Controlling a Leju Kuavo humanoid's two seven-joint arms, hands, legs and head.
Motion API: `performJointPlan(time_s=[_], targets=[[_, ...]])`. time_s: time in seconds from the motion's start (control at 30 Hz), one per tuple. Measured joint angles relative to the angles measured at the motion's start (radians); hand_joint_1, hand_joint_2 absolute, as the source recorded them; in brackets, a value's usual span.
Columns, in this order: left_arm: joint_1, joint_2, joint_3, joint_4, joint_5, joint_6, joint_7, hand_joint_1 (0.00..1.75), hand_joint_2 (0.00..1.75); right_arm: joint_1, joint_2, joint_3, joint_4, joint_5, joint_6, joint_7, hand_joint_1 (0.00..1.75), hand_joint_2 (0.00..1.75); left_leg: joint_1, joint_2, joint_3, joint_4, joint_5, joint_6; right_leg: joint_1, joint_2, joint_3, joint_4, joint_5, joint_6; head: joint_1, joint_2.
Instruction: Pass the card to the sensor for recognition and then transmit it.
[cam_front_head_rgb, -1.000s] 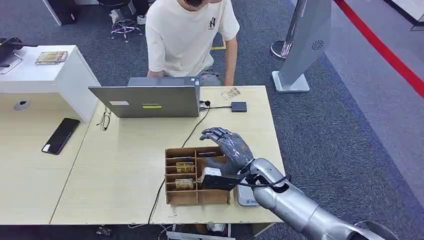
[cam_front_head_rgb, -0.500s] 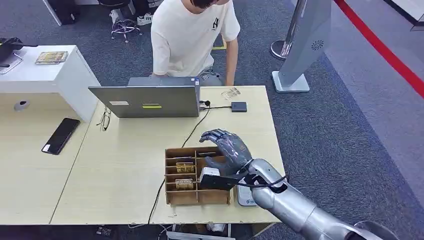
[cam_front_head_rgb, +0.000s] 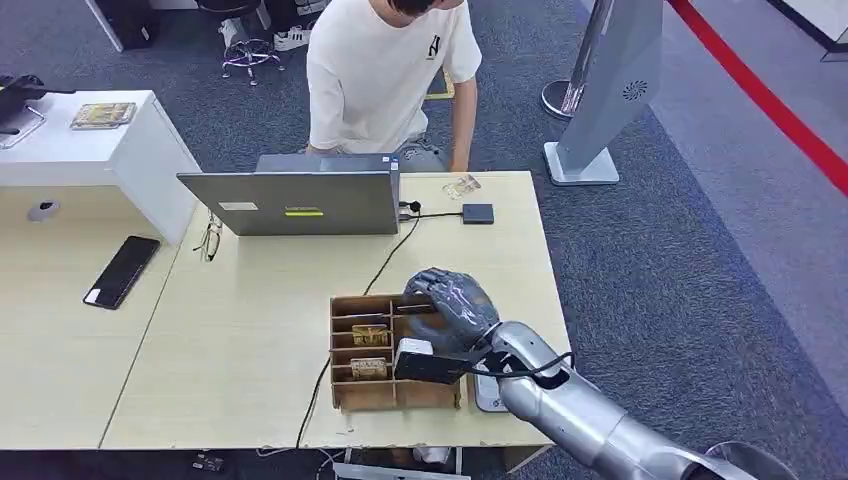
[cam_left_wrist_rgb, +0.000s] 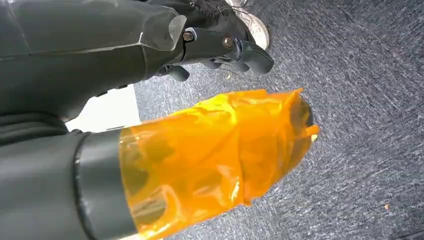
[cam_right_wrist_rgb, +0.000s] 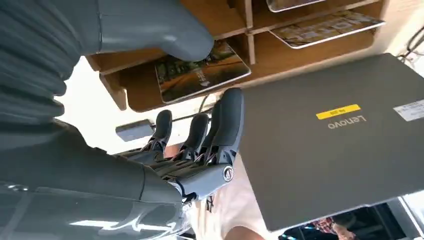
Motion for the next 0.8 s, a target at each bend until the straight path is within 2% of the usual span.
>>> performJointPlan(time_s=[0.13,0.2,0.23,0.27,0.37,0.4,0.43,0.47,0.53,0.6,0.8], targets=[[0.000,0.000,0.000,0.000,0.000,0.000,0.003,0.00,0.00,-0.001,0.001,-0.001,0.016,0.000,-0.002,0.007,0.80,1.75,0.000,0.000,0.000,0.000,0.000,0.000,0.000,0.000,0.000,0.000,0.000,0.000,0.000,0.000],[0.000,0.000,0.000,0.000,0.000,0.000,0.005,0.00,0.00,-0.002,0.002,-0.002,0.023,0.000,-0.003,0.010,0.72,1.75,0.000,0.000,0.000,0.000,0.000,0.000,0.000,0.000,0.000,0.000,0.000,0.000,0.000,0.000],[0.000,0.000,0.000,0.000,0.000,0.000,0.005,0.00,0.00,-0.002,0.002,-0.002,0.027,0.000,-0.004,0.011,0.72,1.75,0.000,0.000,0.000,0.000,0.000,0.000,0.000,0.000,0.000,0.000,0.000,0.000,0.000,0.000],[0.000,0.000,0.000,0.000,0.000,0.000,0.005,0.00,0.00,-0.003,0.002,-0.002,0.031,0.001,-0.004,0.012,0.79,1.75,0.000,0.000,0.000,0.000,0.000,0.000,0.000,0.000,0.000,0.000,0.000,0.000,0.000,0.000],[0.000,0.000,0.000,0.000,0.000,0.000,0.005,0.00,0.00,-0.004,0.003,-0.003,0.040,0.001,-0.005,0.013,0.80,1.75,0.000,0.000,0.000,0.000,0.000,0.000,0.000,0.000,0.000,0.000,0.000,0.000,0.000,0.000],[0.000,0.000,0.000,0.000,0.000,0.000,0.006,0.00,0.00,-0.005,0.003,-0.004,0.042,0.001,-0.004,0.013,0.91,1.75,0.000,0.000,0.000,0.000,0.000,0.000,0.000,0.000,0.000,0.000,0.000,0.000,0.000,0.000],[0.000,0.000,0.000,0.000,0.000,0.000,0.006,0.00,0.00,-0.005,0.003,-0.004,0.045,0.001,-0.004,0.013,0.91,1.75,0.000,0.000,0.000,0.000,0.000,0.000,0.000,0.000,0.000,0.000,0.000,0.000,0.000,0.000],[0.000,0.000,0.000,0.000,0.000,0.000,0.005,0.00,0.00,-0.006,0.003,-0.004,0.048,0.001,-0.004,0.014,1.29,1.75,0.000,0.000,0.000,0.000,0.000,0.000,0.000,0.000,0.000,0.000,0.000,0.000,0.000,0.000],[0.000,0.000,0.001,0.000,0.000,0.000,0.006,0.00,0.00,-0.007,0.003,-0.005,0.053,0.002,-0.006,0.014,1.29,1.75,0.000,0.000,0.000,0.000,0.000,0.000,0.000,0.000,0.000,0.000,0.000,0.000,0.000,0.000],[0.000,0.000,0.001,0.000,0.000,0.000,0.006,0.00,0.00,-0.009,0.005,-0.008,0.056,0.006,-0.006,0.016,1.50,1.75,0.000,0.000,0.000,0.000,0.000,0.000,0.000,0.000,0.000,0.000,0.000,0.000,0.000,0.000],[0.000,0.000,0.001,0.000,0.000,0.000,0.006,0.00,0.00,-0.016,0.008,-0.008,0.063,0.014,-0.006,0.017,1.61,1.75,0.000,0.000,0.000,0.000,0.000,0.000,0.000,0.000,0.000,0.000,0.000,0.000,0.000,0.000]])
